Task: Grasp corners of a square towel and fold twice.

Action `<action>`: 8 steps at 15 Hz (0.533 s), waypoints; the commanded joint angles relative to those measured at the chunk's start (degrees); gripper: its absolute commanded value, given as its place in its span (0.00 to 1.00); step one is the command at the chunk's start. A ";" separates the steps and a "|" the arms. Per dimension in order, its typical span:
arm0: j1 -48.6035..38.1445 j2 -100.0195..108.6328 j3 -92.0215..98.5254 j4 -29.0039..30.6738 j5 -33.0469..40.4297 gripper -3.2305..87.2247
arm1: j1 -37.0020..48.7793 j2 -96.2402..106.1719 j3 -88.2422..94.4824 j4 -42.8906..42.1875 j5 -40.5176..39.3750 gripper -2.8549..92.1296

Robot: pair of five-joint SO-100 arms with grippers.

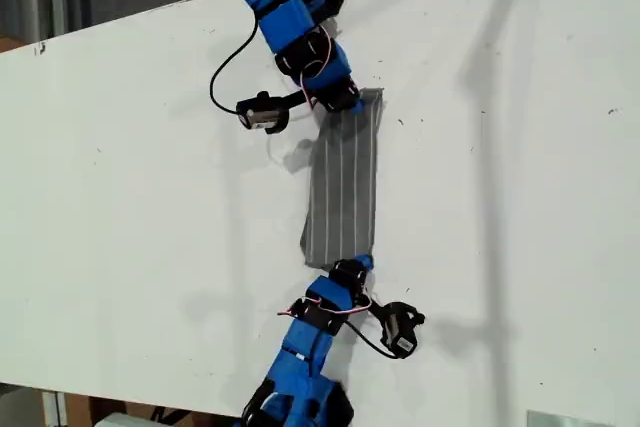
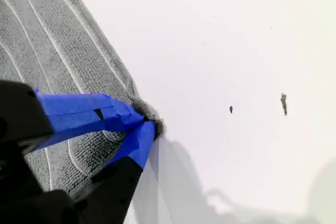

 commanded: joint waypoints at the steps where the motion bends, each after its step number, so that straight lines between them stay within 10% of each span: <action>1: -0.53 1.05 -11.07 12.57 3.52 0.03 | -0.09 3.08 -0.70 -0.35 0.44 0.03; 8: -8.79 -4.39 -45.88 44.30 16.26 0.03 | 0.44 2.99 -0.53 -1.32 0.00 0.03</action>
